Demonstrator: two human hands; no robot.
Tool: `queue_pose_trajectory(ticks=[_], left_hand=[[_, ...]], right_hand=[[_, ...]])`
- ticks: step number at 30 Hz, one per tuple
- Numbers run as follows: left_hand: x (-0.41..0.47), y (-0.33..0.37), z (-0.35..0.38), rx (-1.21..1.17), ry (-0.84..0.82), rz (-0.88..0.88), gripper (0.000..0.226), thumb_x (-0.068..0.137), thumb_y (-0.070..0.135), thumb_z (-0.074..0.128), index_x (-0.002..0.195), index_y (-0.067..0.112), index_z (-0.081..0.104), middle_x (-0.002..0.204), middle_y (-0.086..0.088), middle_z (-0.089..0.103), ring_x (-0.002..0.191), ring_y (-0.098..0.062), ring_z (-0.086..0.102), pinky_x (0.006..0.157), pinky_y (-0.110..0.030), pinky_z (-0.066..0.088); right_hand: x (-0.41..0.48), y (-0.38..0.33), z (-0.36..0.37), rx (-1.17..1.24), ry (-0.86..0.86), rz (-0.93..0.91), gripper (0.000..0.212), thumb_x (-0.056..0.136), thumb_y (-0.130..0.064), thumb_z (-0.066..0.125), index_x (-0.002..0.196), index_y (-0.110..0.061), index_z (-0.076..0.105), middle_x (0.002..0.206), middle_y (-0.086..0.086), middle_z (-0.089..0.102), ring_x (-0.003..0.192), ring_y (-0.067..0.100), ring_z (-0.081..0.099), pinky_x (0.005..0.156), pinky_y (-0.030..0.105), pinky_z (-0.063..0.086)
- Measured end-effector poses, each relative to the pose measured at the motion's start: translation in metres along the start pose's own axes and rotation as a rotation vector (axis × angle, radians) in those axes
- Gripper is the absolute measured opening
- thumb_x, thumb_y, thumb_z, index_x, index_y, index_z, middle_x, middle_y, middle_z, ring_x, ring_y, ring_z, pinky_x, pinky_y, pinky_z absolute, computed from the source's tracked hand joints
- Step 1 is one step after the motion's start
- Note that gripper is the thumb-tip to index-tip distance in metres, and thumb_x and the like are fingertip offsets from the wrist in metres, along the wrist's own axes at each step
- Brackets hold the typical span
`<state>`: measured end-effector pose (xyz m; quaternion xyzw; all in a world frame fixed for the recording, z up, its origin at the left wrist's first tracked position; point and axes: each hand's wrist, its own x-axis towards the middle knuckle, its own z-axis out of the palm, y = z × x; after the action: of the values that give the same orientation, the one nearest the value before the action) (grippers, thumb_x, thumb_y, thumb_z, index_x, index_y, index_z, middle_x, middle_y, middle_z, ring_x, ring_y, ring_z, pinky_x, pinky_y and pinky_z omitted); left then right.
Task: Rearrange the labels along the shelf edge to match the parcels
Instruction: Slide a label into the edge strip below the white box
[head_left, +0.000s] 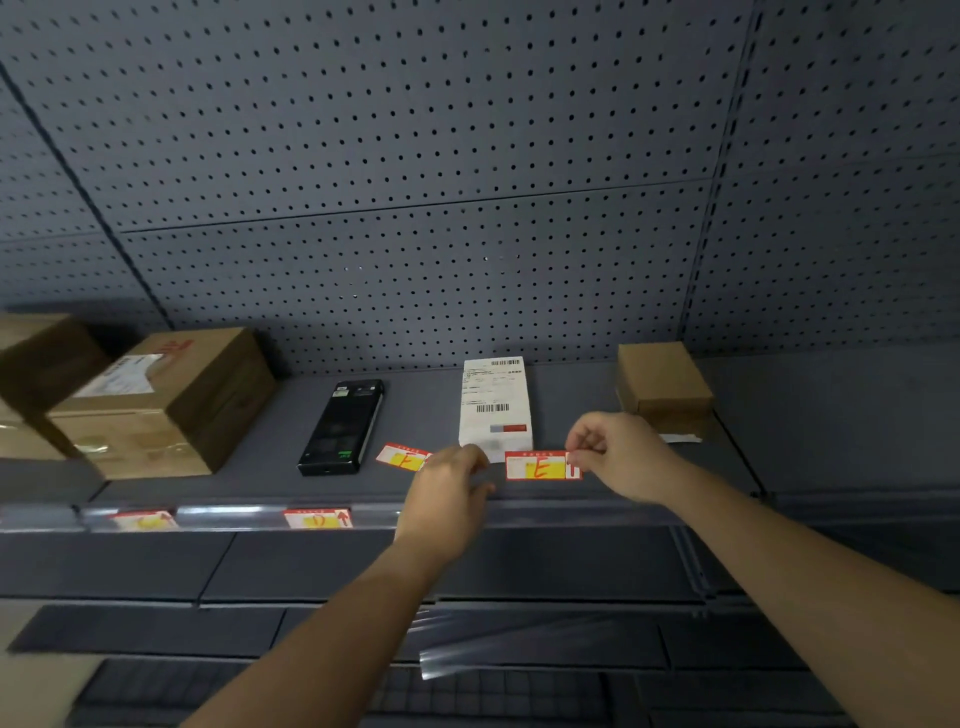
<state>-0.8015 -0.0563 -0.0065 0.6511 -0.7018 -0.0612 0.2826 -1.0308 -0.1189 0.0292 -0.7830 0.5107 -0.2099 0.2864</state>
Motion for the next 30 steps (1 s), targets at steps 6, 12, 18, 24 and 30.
queue_pose_trajectory(ticks=[6,12,18,24,30], left_hand=[[-0.036,-0.030,-0.003,0.113,-0.089,0.047,0.018,0.083,0.020,0.071,0.100,0.023,0.067,0.104,0.003,0.064,0.096,-0.016,0.057,0.082,-0.029,0.048],[-0.036,-0.041,0.002,0.239,-0.137,0.154,0.033,0.087,0.015,0.063,0.119,0.022,0.063,0.119,0.000,0.059,0.110,-0.022,0.051,0.094,-0.033,0.041],[-0.034,-0.044,0.011,0.289,-0.115,0.179,0.042,0.086,0.012,0.065,0.125,0.024,0.053,0.125,0.001,0.053,0.115,-0.019,0.047,0.098,-0.032,0.039],[-0.030,-0.044,0.020,0.329,-0.089,0.165,0.043,0.085,0.007,0.059,0.124,0.022,0.051,0.125,-0.001,0.052,0.114,-0.022,0.046,0.097,-0.035,0.037],[-0.030,-0.047,0.028,0.334,-0.055,0.158,0.044,0.065,0.001,0.075,0.104,0.018,0.064,0.104,-0.004,0.059,0.094,-0.026,0.053,0.082,-0.039,0.045]], right_hand=[[-0.014,-0.021,0.022,-0.020,0.012,0.030,0.010,0.091,-0.018,0.069,0.090,-0.026,0.064,0.085,-0.009,0.067,0.079,0.004,0.063,0.070,0.018,0.049],[-0.027,-0.038,0.038,-0.016,0.065,0.123,0.015,0.093,-0.017,0.066,0.088,-0.029,0.061,0.087,-0.008,0.065,0.082,0.005,0.062,0.072,0.020,0.049],[-0.037,-0.051,0.054,0.003,0.145,0.209,0.012,0.093,-0.015,0.066,0.093,-0.026,0.062,0.095,-0.006,0.065,0.089,0.008,0.061,0.075,0.021,0.048],[-0.037,-0.046,0.057,-0.011,0.145,0.252,0.010,0.094,-0.016,0.066,0.095,-0.026,0.062,0.097,-0.006,0.066,0.091,0.010,0.061,0.073,0.019,0.047],[-0.031,-0.037,0.053,0.001,0.163,0.213,0.013,0.093,-0.014,0.067,0.089,-0.025,0.062,0.090,-0.008,0.064,0.084,0.006,0.060,0.066,0.016,0.044]])
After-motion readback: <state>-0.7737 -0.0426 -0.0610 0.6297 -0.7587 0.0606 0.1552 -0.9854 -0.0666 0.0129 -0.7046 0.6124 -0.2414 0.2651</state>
